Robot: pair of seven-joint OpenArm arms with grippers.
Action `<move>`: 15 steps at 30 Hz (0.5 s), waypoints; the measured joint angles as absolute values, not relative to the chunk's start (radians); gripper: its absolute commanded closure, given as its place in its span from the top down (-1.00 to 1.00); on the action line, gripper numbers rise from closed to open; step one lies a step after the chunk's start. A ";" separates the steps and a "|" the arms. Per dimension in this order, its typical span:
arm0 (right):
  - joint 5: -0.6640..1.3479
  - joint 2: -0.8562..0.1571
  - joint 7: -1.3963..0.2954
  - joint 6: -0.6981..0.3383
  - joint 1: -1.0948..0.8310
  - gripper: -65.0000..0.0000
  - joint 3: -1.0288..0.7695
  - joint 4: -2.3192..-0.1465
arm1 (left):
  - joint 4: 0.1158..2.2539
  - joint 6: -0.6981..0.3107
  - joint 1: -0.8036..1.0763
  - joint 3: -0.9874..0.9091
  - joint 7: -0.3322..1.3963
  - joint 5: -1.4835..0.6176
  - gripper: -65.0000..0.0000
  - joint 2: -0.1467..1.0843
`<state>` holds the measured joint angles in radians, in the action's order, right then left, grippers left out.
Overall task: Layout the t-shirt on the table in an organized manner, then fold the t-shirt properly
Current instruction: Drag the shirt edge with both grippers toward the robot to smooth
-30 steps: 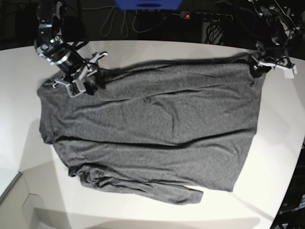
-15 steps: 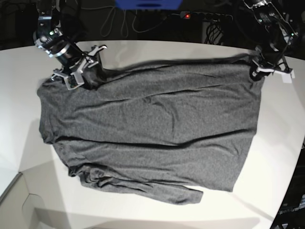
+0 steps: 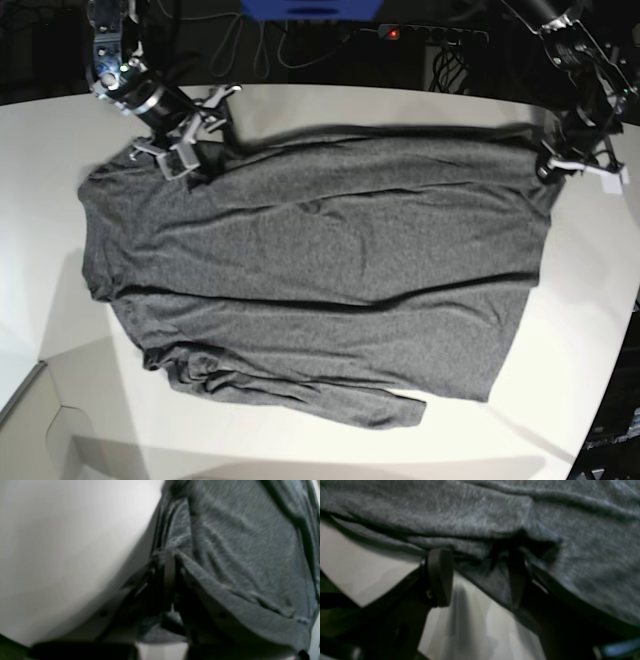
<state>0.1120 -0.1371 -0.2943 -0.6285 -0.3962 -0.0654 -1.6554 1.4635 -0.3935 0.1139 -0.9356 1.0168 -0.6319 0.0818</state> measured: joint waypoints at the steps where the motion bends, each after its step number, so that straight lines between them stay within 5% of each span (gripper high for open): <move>1: 0.112 -0.135 -0.294 -0.629 -0.397 0.08 -0.056 -1.655 | 1.467 -0.393 0.102 -0.936 1.015 -0.633 -0.99 0.086; 15: 0.111 -0.118 -0.303 -0.628 -0.384 0.01 -0.014 -1.654 | 1.473 -0.393 0.091 -0.935 1.018 -0.636 -1.00 0.097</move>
<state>0.1112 -0.1184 -0.3027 -0.6285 -0.3840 -0.0139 -1.6543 1.4731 -0.3935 0.0914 -0.9348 1.0176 -0.6361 0.0967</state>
